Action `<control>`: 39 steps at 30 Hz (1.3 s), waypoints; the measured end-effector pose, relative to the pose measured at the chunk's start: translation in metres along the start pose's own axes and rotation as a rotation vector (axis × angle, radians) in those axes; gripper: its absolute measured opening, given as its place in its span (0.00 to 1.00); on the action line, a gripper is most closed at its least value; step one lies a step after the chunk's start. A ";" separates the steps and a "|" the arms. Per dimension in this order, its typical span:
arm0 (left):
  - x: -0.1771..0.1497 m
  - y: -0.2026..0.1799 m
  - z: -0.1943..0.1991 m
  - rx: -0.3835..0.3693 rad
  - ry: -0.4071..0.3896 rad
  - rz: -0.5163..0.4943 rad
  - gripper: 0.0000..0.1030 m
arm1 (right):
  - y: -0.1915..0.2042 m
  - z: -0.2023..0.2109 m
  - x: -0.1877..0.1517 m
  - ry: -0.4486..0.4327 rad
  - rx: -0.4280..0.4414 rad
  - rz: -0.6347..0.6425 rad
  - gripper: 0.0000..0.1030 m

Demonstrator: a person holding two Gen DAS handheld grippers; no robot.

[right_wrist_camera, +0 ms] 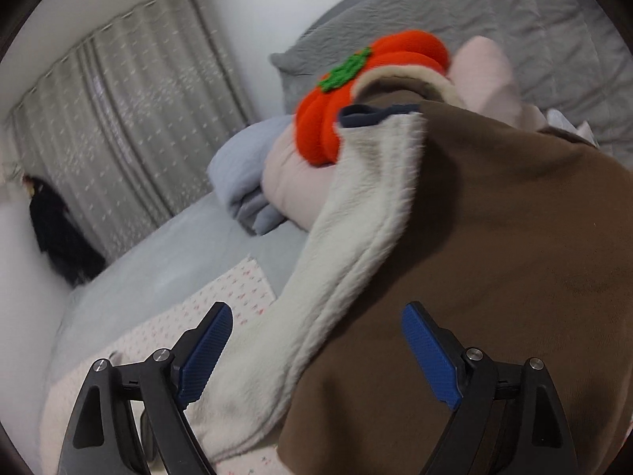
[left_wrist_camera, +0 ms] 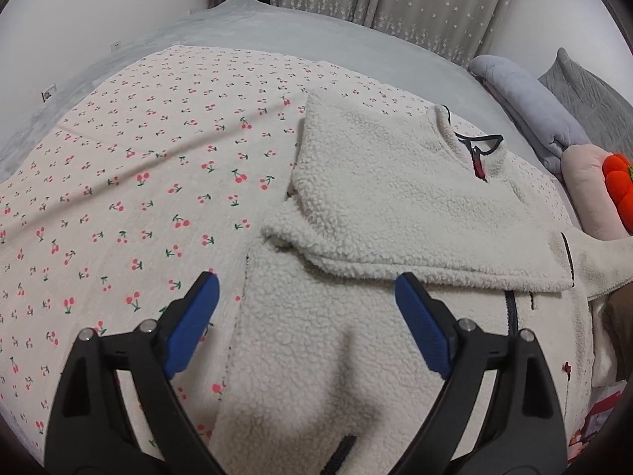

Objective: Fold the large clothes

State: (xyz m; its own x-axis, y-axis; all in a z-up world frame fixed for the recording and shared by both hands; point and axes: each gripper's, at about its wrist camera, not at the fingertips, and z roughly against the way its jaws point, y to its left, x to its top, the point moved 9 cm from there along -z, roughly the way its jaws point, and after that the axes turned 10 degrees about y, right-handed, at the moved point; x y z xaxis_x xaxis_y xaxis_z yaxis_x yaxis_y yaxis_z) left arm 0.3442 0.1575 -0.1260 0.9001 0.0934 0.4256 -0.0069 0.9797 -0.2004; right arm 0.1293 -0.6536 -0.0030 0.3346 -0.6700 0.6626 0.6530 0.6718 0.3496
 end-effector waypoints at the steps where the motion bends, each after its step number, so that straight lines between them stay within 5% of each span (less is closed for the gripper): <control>1: -0.001 0.000 0.002 -0.004 0.001 0.005 0.88 | -0.004 -0.004 0.003 0.000 -0.009 -0.008 0.86; 6: 0.001 -0.003 0.007 -0.003 -0.004 0.004 0.88 | -0.018 -0.026 0.023 -0.032 -0.052 -0.046 0.67; 11: 0.005 -0.001 0.008 0.001 0.000 0.011 0.88 | -0.009 -0.033 0.044 -0.035 -0.024 -0.033 0.15; 16: 0.013 0.000 0.010 -0.006 -0.009 0.013 0.88 | 0.048 -0.003 0.049 -0.107 0.052 0.097 0.11; 28: 0.034 -0.031 0.014 -0.073 -0.066 -0.066 0.88 | 0.271 0.085 0.006 -0.182 0.345 0.496 0.11; 35: 0.046 -0.042 0.008 -0.106 -0.092 -0.088 0.88 | 0.399 0.076 -0.076 -0.086 0.486 0.676 0.11; 39: 0.051 -0.044 0.002 -0.153 -0.098 -0.075 0.88 | 0.470 0.049 -0.157 0.022 0.549 0.798 0.11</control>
State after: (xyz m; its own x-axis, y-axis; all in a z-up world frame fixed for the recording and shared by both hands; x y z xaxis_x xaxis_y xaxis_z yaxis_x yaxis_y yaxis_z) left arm 0.3893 0.1190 -0.0938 0.8488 0.0454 0.5268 0.1317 0.9467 -0.2939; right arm 0.3502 -0.2168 0.0896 0.5582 0.0448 0.8285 -0.1780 0.9818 0.0669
